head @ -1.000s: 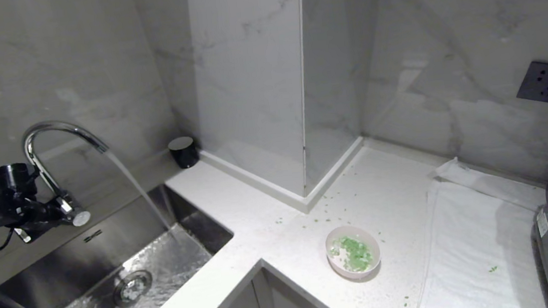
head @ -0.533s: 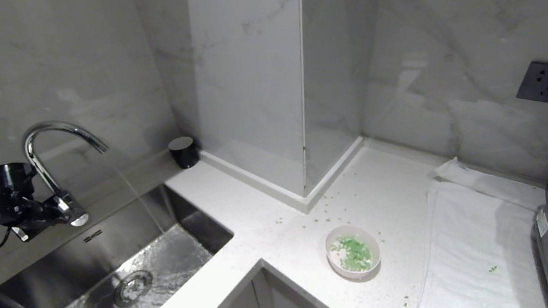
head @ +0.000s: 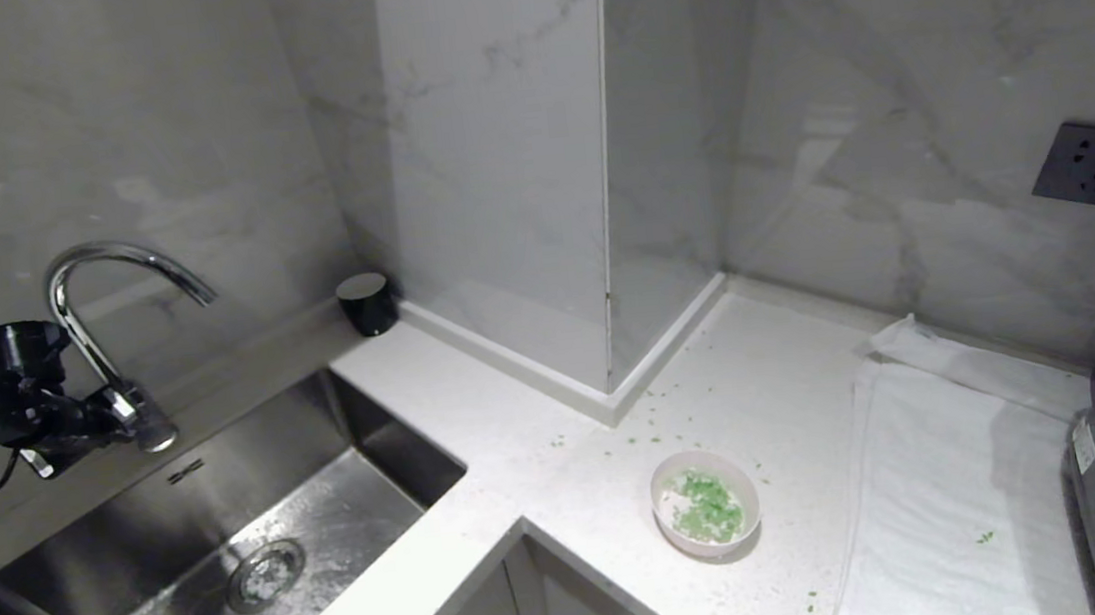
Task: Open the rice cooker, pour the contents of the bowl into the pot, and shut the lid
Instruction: Turn off the tap, then pour the water from the bowl into the rice cooker
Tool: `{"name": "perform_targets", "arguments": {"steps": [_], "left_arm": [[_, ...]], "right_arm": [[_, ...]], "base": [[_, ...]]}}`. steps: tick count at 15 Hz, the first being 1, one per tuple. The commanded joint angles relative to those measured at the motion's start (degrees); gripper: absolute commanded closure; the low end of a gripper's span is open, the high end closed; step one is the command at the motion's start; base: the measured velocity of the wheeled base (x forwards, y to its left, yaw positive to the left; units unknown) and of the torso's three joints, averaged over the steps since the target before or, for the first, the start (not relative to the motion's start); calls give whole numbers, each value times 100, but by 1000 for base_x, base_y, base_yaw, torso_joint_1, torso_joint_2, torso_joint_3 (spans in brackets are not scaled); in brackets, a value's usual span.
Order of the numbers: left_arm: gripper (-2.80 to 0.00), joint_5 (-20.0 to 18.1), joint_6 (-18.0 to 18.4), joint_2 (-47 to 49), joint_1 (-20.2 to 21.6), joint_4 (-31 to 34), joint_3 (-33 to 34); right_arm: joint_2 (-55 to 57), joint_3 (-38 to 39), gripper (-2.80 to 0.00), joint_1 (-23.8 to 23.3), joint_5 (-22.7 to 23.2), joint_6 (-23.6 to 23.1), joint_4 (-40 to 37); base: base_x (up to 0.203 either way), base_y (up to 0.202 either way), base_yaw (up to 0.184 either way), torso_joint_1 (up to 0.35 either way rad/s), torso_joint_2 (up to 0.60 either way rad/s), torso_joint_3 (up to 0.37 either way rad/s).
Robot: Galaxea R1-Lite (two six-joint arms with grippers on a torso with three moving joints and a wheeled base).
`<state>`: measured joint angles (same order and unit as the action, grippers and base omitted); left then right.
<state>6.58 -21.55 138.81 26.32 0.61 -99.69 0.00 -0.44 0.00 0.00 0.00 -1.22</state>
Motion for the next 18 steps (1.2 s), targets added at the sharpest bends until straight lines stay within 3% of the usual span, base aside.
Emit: {"name": "perform_targets", "arguments": {"steps": [1,7,11,18], "left_arm": [[0,1,-16,-3,3,-17,11],[0,-206,-272,-696,-251,389,628],[0,-440,-294,-1180,-614,364,1254],[0,-495,-314,-1854,-1292,340,2196]], "right_arm": [[0,0,0,0,0,-2,-1],[0,0,0,0,0,-9,-1],[0,0,0,0,0,-3,-1],[0,0,0,0,0,-9,-1]], "base": [[0,0,0,0,0,0],[0,0,0,0,0,0],[0,0,0,0,0,0],[0,0,0,0,0,0]]}}
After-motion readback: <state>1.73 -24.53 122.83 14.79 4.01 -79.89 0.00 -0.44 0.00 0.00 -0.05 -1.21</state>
